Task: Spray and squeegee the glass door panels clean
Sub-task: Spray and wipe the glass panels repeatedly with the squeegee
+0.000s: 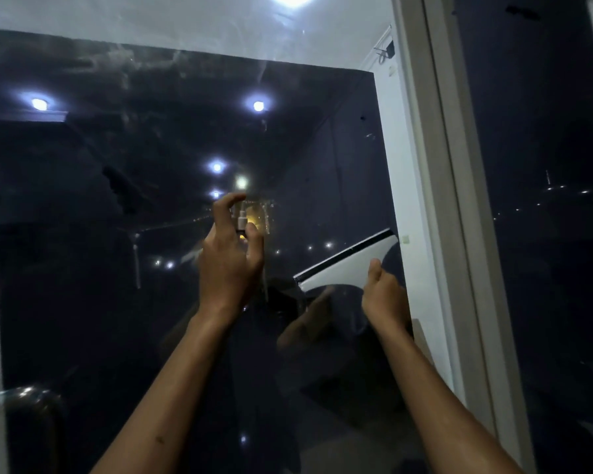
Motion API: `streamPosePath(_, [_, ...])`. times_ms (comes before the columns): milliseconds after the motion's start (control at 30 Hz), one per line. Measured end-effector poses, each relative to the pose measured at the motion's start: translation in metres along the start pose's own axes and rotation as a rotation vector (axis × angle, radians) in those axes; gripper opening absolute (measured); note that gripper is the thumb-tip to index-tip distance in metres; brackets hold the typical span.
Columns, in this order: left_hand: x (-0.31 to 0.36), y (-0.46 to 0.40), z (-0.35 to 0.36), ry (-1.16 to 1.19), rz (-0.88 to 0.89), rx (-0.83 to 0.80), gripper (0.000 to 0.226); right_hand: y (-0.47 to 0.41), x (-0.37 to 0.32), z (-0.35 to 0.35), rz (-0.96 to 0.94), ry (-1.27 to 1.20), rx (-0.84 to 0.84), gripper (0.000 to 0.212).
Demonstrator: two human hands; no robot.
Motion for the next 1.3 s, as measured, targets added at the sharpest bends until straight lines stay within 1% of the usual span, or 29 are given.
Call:
streamPosePath(167, [0.001, 0.040, 0.007, 0.012, -0.044, -0.038, 0.038, -0.008, -0.018, -0.005, -0.021, -0.067, -0.025, 0.062])
streamPosePath(233, [-0.001, 0.054, 0.008, 0.017, -0.077, -0.036, 0.039, -0.014, -0.011, 0.001, 0.001, -0.074, -0.055, 0.063])
streamPosePath(333, [-0.005, 0.077, 0.007, 0.034, -0.117, -0.051, 0.038, 0.001, 0.031, 0.012, 0.069, -0.119, -0.070, 0.064])
streamPosePath(467, [-0.008, 0.107, 0.005, 0.050, -0.157, -0.076, 0.038, 0.045, 0.093, 0.014, 0.120, -0.145, -0.042, 0.058])
streamPosePath(700, [-0.006, 0.143, 0.016, 0.049, -0.260, -0.119, 0.038, 0.032, 0.092, 0.010, 0.076, -0.148, -0.052, 0.058])
streamPosePath(767, [-0.006, 0.155, 0.019, 0.053, -0.280, -0.128, 0.038, 0.041, 0.108, 0.013, 0.093, -0.156, -0.049, 0.058])
streamPosePath(867, [-0.009, 0.176, 0.019, 0.052, -0.315, -0.131, 0.035, 0.076, 0.152, 0.020, 0.148, -0.150, -0.037, 0.057])
streamPosePath(967, [-0.008, 0.197, 0.020, 0.044, -0.338, -0.149, 0.038, 0.103, 0.188, 0.021, 0.222, -0.139, -0.043, 0.057])
streamPosePath(1167, [0.002, 0.234, 0.025, 0.031, -0.401, -0.163, 0.038, 0.095, 0.183, 0.014, 0.164, -0.111, -0.040, 0.053])
streamPosePath(1300, [0.006, 0.265, 0.023, 0.022, -0.431, -0.183, 0.036, 0.117, 0.210, 0.018, 0.190, -0.098, -0.070, 0.052])
Point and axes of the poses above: each hand's wrist, its own y-axis away from the middle knuckle, its own z-axis out of the palm, x = y × z, the point moved 1 cm from there along -y, towards the middle knuckle, and after that the axes turned 3 degrees about z, right-handed, at the moved point
